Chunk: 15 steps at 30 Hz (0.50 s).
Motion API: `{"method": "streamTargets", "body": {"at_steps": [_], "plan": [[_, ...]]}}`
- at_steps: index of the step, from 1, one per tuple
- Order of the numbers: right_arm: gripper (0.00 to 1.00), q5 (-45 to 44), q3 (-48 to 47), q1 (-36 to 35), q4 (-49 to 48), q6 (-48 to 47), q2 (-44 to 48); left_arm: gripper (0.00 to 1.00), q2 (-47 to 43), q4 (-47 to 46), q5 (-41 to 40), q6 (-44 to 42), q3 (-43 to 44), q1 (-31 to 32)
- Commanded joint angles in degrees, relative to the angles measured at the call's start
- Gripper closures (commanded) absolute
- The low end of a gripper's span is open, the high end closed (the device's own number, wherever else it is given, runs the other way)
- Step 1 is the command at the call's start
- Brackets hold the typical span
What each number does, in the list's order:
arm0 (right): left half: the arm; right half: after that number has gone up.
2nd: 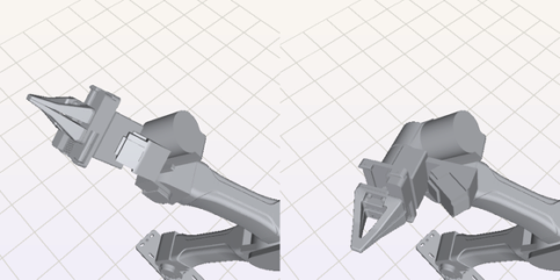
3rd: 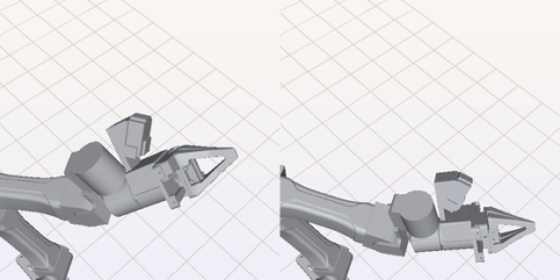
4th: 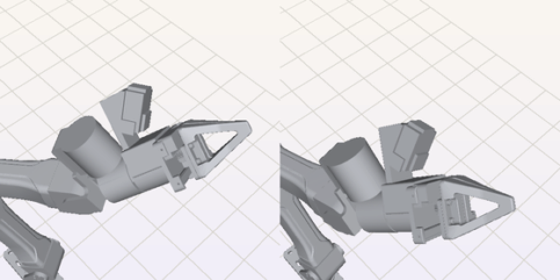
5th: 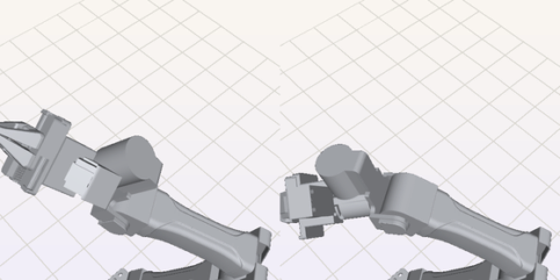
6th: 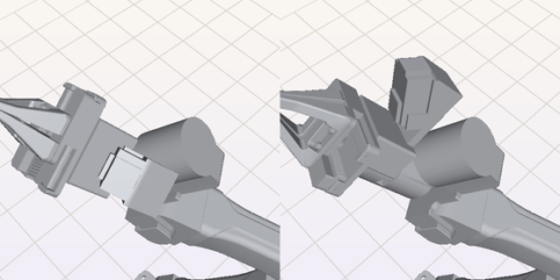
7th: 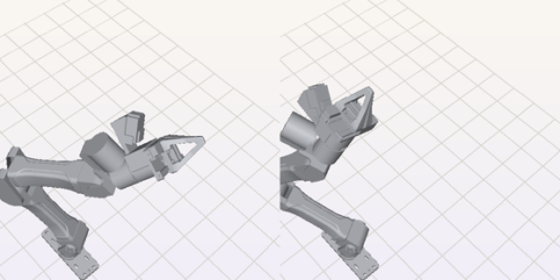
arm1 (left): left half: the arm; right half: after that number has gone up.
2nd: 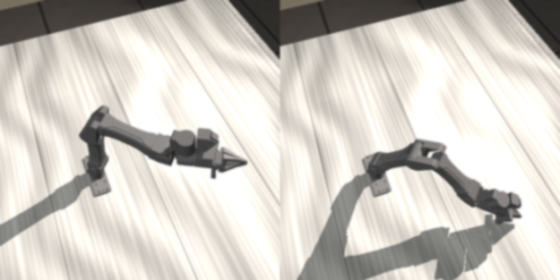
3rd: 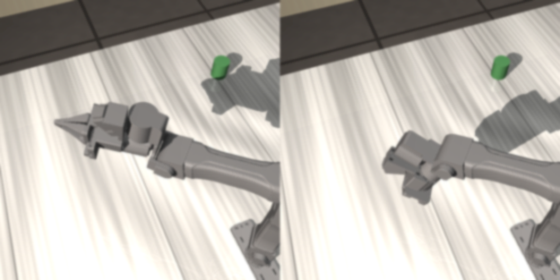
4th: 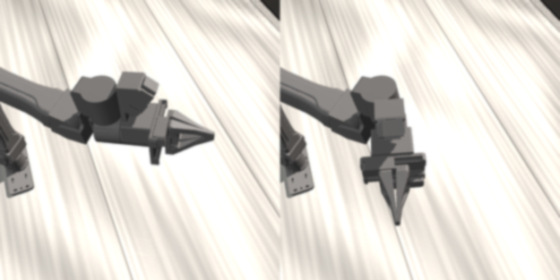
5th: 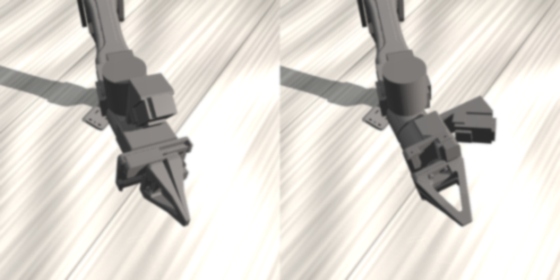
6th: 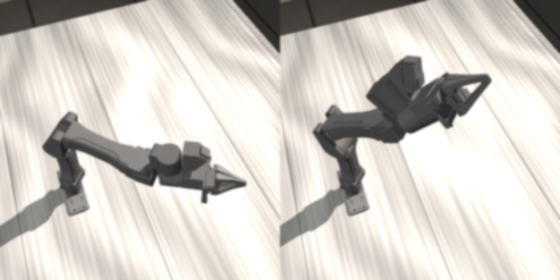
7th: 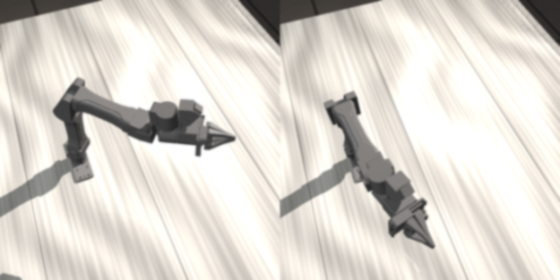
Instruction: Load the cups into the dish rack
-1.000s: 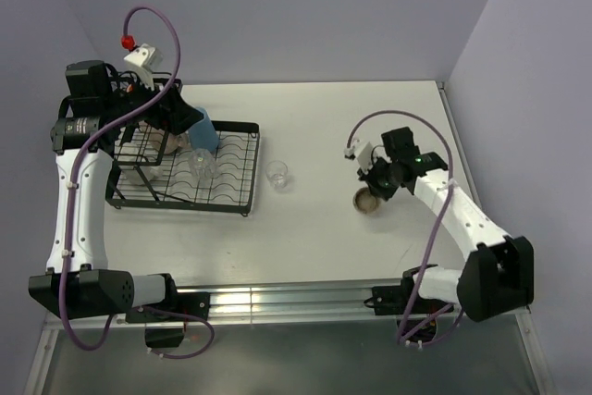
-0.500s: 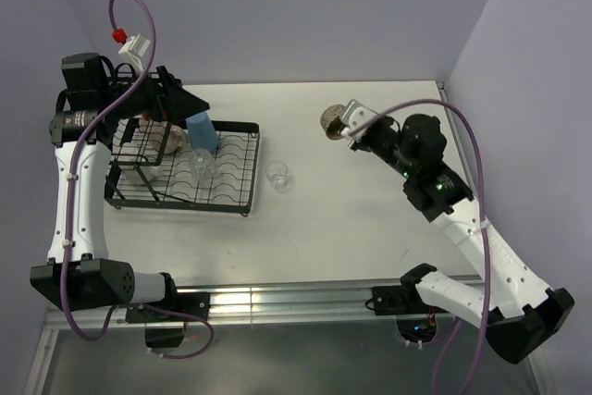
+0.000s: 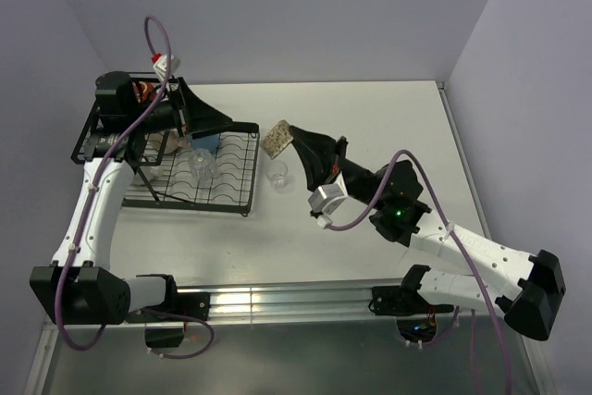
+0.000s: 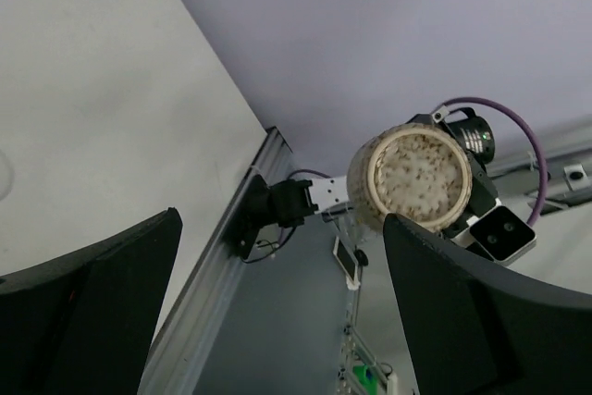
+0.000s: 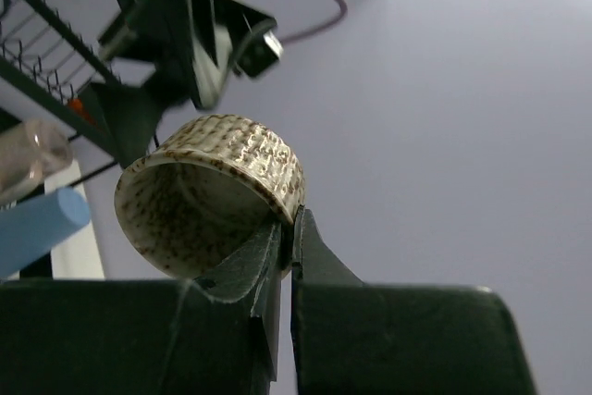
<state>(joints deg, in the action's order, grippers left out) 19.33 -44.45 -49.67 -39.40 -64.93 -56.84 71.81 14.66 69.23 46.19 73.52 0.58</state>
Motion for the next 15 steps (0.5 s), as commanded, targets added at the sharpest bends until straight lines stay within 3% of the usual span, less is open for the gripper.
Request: {"method": "streamTargets", "body": {"at_steps": [1,7,15], "plan": [[1.0,2.2,-0.2,-2.6,-11.1,-4.4,-0.9,0.01,-3.8,-9.5,1.9,6.5,-1.0,4.8],[1.0,1.8,-0.4,-5.0,-10.8,-5.1,-2.6,0.01,-7.5,-31.2,0.5,20.4,-9.5,7.9],[1.0,2.2,-0.1,-5.3,-8.2,-5.3,-2.6,0.01,-7.6,-31.4,-0.8,19.7,-8.9,14.6]]}}
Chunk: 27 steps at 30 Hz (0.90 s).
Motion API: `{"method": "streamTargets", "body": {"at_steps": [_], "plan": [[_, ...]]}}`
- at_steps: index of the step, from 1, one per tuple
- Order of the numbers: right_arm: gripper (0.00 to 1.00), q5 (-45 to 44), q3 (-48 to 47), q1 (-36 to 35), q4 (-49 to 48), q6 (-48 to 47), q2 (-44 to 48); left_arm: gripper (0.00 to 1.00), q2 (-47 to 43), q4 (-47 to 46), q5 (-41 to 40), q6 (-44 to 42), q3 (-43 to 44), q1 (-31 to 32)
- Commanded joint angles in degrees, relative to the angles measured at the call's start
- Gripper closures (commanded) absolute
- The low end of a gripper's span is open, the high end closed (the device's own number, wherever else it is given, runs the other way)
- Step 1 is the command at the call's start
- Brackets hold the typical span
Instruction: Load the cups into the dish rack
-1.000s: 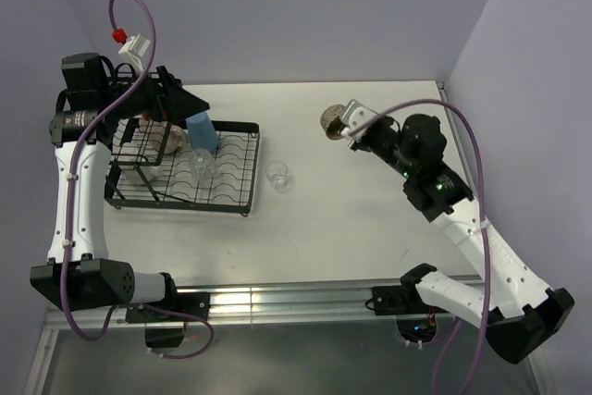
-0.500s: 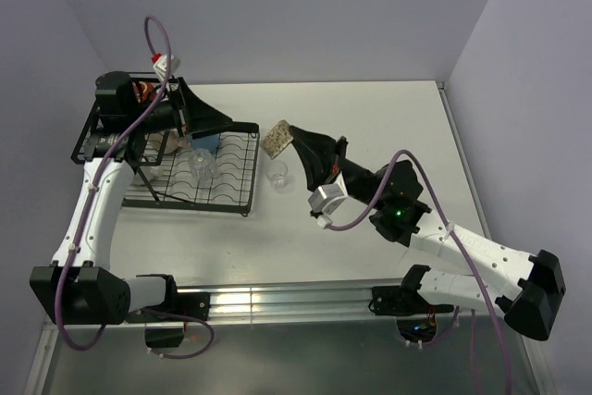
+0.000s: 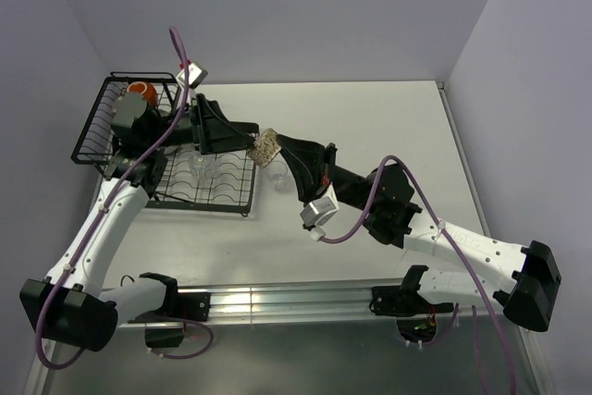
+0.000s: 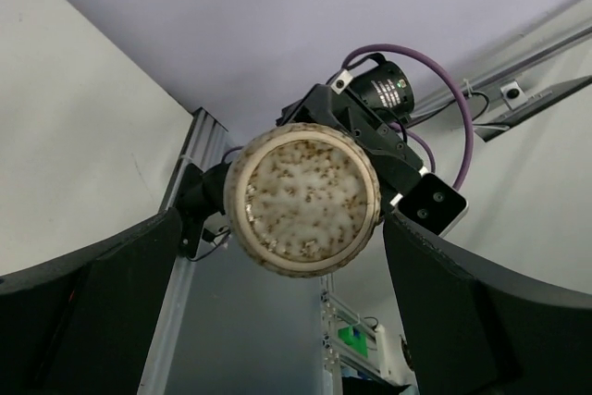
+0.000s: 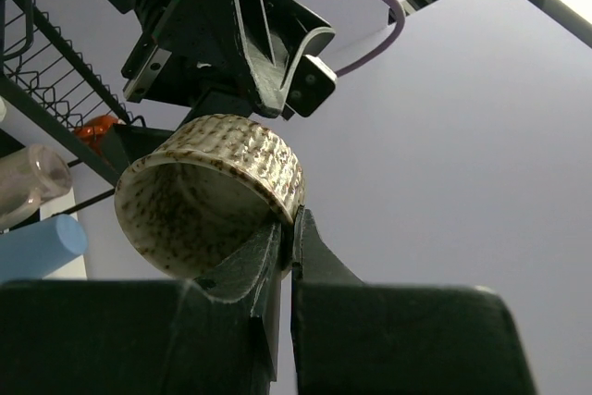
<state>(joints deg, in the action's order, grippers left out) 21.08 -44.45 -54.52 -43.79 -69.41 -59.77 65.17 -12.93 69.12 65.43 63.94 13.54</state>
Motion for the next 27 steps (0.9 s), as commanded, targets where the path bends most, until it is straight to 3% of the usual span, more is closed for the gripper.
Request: {"method": "streamTargets", "body": {"at_steps": [1,4,17,22,27], "plan": [[1.0,0.5,0.0,-0.6,-3.2,-0.9,0.4,0.01,-0.7,-0.7,-1.3,-1.9,1.6,2.7],[1.0,1.2,-0.1,-0.6,-1.7,-1.1,0.6,0.01,-0.5,3.2,-2.2,-7.0,3.4,4.6],[1.0,2.3,0.0,-0.5,4.3,-2.3,1.8,0.01,0.7,10.8,-2.6,-14.3,5.8,6.3],[1.0,1.9,0.0,-0.6,3.1,-2.4,1.4,0.15,1.1,10.8,-1.2,-14.2,5.7,6.7],[1.0,1.7,-0.3,-0.6,3.1,-2.3,1.1,0.21,1.0,10.8,-1.1,-13.8,4.7,6.9]]}}
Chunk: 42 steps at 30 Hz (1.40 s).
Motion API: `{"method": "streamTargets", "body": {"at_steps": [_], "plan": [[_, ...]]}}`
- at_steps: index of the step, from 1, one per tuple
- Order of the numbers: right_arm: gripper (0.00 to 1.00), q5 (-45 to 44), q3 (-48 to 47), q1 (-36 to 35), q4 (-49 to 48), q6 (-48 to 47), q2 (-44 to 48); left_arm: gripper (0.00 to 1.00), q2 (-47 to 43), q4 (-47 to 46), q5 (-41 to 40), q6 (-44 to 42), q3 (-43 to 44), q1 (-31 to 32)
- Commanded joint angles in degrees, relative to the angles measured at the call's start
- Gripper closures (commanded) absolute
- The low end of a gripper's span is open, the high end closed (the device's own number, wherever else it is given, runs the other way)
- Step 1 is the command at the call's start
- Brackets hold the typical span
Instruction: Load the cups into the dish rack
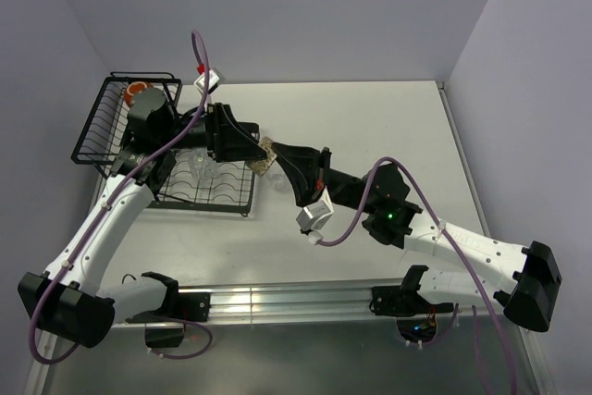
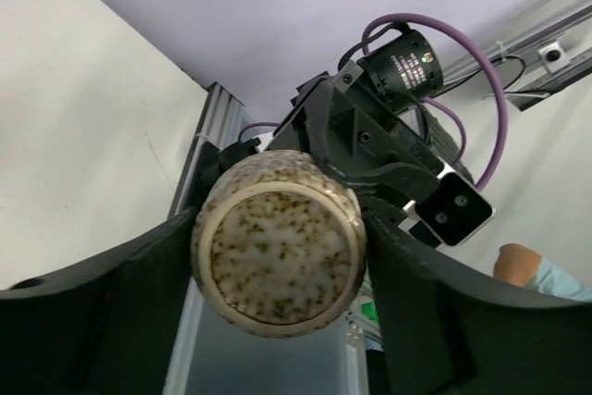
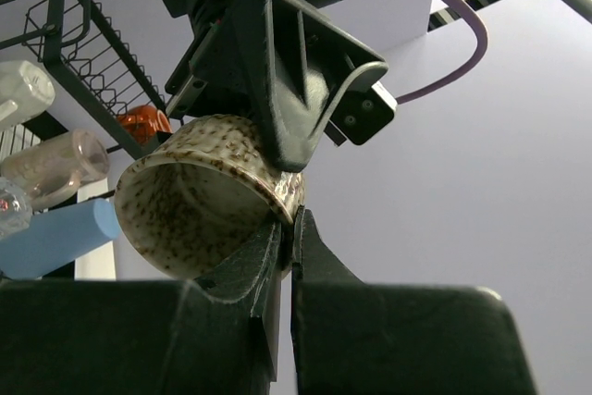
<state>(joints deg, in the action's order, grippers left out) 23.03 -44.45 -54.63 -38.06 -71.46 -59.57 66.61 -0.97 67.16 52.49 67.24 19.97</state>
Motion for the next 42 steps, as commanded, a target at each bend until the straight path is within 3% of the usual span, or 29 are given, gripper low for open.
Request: {"method": "streamTargets", "body": {"at_steps": [1,6,10,13,14,16,17,20,24,26,27,29,30,35,42], "plan": [[1.0,-0.3,-0.3,-0.5,-2.7,-0.3,0.9,0.25,-0.4,-1.1,1.0,-0.9,1.3,0.5],[1.0,-1.0,-0.3,-0.5,-2.6,-0.1,0.8,0.42,-0.6,-1.8,1.7,-0.9,1.0,0.5],[1.0,-2.0,-0.7,-0.5,-2.1,0.0,0.4,0.75,-0.9,-3.5,2.3,0.2,0.4,0.5],[0.72,-2.9,-0.6,-0.5,-2.1,0.3,0.3,0.99,-0.8,-5.4,2.8,1.6,0.3,0.2],[0.56,-3.2,-0.6,-0.5,-2.2,0.3,0.4,1.0,-0.8,-4.5,2.3,1.0,1.2,0.0],[0.43,-3.3,-0.2,-0.5,-2.4,0.9,0.7,1.0,-0.7,-3.2,2.2,-0.1,2.0,-1.4],[0.31,-3.3,0.0,-0.5,-2.5,1.2,0.9,1.0,-0.6,-3.3,2.1,0.0,2.4,-2.1],[0.2,-3.8,0.6,-0.4,-2.3,1.0,1.4,1.0,0.5,-0.5,2.0,-1.8,5.6,-6.2],[0.13,-4.9,1.4,-0.4,-1.4,1.4,2.1,1.0,3.7,14.9,0.0,-15.3,15.1,-16.5],[0.11,-6.0,1.2,-0.4,-0.5,2.1,2.4,1.0,6.3,27.2,-5.2,-22.1,22.9,-19.8],[0.1,-6.6,0.9,-0.4,0.7,3.0,2.4,1.0,7.6,32.6,-8.6,-30.9,26.4,-23.2],[0.09,-8.0,-0.3,-0.1,2.3,4.1,1.7,1.0,12.0,45.3,-20.9,-38.8,35.8,-24.4],[0.09,-9.5,-0.8,0.0,3.6,6.0,1.3,1.0,13.2,47.7,-24.9,-43.6,37.9,-25.4],[0.07,-12.7,-5.4,3.4,8.4,13.9,-1.9,1.0,15.0,51.8,-42.4,-51.0,39.9,-29.2],[0.05,-13.5,-7.7,8.7,12.4,20.8,-4.8,1.0,16.5,53.5,-53.6,-57.2,38.4,-33.8]]}}
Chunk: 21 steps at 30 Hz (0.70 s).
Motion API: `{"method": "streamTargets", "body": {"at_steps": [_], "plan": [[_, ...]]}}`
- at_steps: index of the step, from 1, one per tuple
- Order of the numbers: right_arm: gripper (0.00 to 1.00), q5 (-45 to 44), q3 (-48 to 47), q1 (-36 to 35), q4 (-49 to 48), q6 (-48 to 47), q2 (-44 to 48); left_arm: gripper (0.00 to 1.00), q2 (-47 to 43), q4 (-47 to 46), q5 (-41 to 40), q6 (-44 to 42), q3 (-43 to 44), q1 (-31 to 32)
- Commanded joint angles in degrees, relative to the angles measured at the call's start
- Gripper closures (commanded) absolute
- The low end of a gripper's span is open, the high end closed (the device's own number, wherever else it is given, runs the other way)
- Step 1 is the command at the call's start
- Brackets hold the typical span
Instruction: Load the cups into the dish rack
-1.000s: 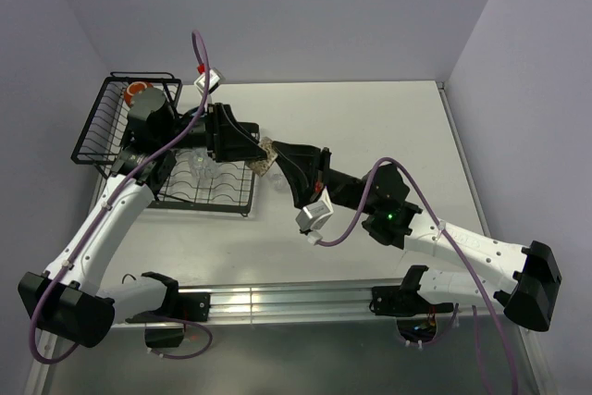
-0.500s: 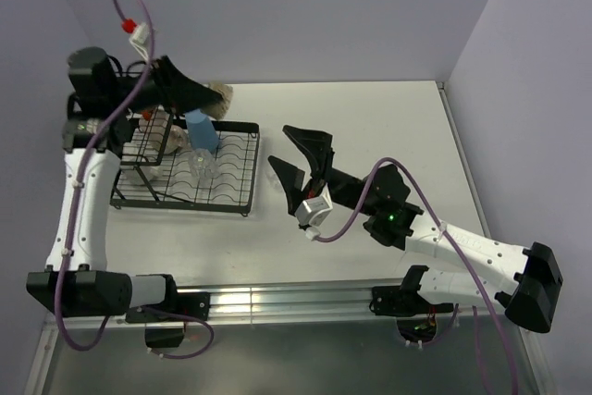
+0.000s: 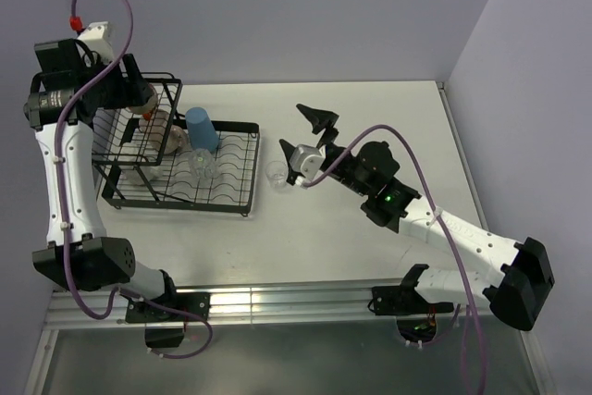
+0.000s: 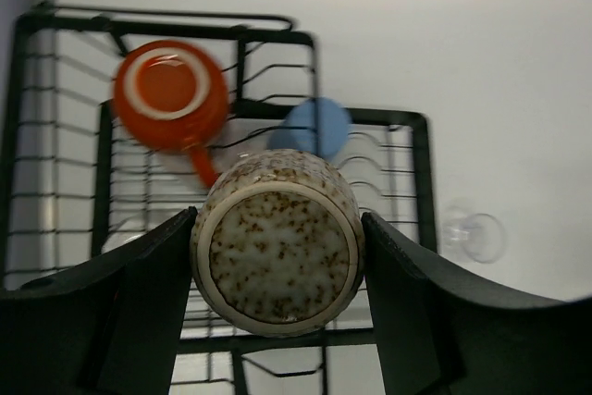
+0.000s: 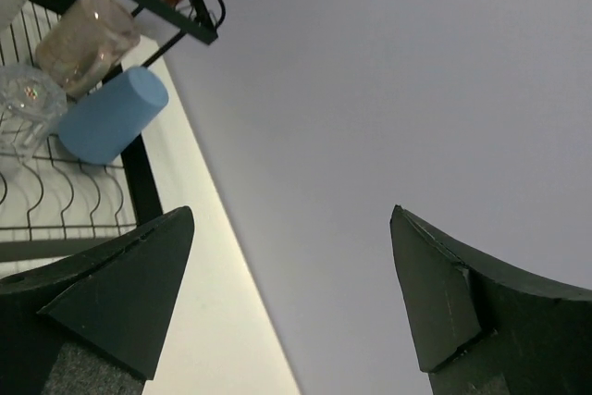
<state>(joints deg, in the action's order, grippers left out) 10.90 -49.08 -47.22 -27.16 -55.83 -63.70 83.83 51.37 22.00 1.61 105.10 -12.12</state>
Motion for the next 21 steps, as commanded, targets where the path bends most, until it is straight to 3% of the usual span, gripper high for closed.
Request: {"method": "streamTargets", "body": {"at_steps": [1,13,21], "plan": [[0.05,-1.2,-3.0,2.0,1.7,5.4,-0.8,1.0,-0.9,0.8,-9.3,-7.0,-0.7,-1.8],[0.05,0.4,0.1,3.1,-0.1,4.3,-0.8,1.0,-0.8,-0.7,-18.4,-11.1,-8.4,-1.9],[0.05,0.4,0.5,3.2,0.7,3.2,-0.7,1.0,1.2,-4.3,-18.3,-12.8,-9.9,-1.9]]}}
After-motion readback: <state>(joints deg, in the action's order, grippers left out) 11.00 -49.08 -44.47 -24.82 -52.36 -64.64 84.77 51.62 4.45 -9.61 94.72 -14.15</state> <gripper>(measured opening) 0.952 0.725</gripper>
